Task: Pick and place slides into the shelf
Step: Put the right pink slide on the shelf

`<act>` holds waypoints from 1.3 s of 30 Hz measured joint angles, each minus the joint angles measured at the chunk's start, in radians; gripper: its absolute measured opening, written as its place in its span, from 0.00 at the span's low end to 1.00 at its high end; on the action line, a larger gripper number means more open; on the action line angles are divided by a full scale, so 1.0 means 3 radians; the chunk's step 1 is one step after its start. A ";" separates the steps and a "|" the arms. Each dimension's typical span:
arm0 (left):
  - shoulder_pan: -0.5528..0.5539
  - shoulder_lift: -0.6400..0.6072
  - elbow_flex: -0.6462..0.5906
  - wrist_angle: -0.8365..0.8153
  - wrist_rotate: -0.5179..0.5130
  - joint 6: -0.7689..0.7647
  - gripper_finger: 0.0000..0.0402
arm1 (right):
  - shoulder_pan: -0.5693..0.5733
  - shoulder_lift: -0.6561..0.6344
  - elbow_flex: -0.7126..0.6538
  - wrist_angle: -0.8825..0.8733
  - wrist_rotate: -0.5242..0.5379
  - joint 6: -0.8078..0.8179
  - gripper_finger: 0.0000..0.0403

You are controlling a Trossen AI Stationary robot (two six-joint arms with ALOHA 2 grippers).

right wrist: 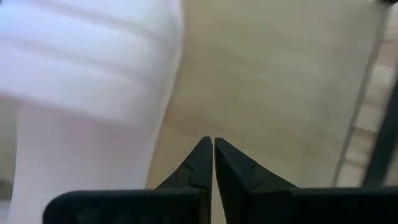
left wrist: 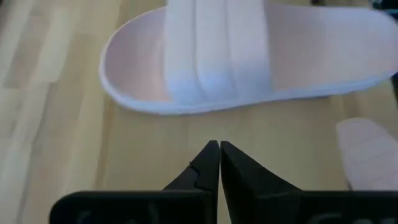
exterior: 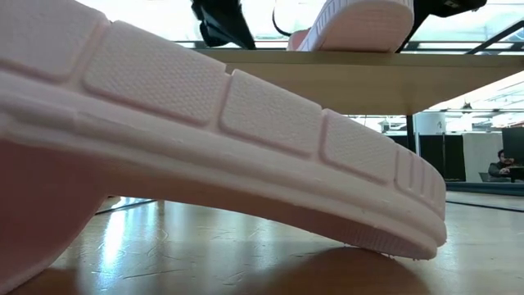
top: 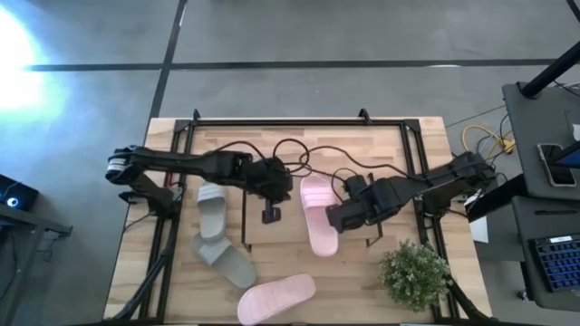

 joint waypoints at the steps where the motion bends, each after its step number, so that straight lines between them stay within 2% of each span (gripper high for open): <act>1: -0.0006 0.0033 0.0000 0.0069 0.0008 -0.0022 0.00 | -0.0019 -0.0025 -0.0001 -0.0049 0.0016 0.0018 0.03; 12: -0.0003 0.0488 0.0102 0.0296 0.0063 -0.0055 0.00 | -0.0098 -0.0182 -0.0005 -0.0193 0.0059 -0.0020 0.03; 23: 0.0044 0.0522 0.0148 0.0690 0.0055 -0.0047 0.00 | -0.0098 -0.0213 -0.0022 -0.0210 0.0053 -0.0156 0.03; 25: 0.0069 0.0515 0.0152 0.0595 0.0047 0.0002 0.00 | -0.0097 -0.0214 -0.0020 -0.0210 0.0019 -0.0184 0.03; 32: 0.0080 0.0460 0.0216 -0.0062 -0.0065 0.0039 0.00 | 0.0005 -0.0201 -0.0041 0.0116 -0.0473 -0.0355 0.03; 36: 0.0016 0.0454 0.0216 -0.0042 -0.0064 0.0030 0.00 | 0.0036 -0.0126 -0.0061 0.0451 -0.0492 -0.0464 0.03; 39: 0.0006 0.0450 0.0217 -0.0025 -0.0050 0.0028 0.00 | 0.0024 -0.0017 -0.0076 0.0421 -0.0477 -0.0536 0.03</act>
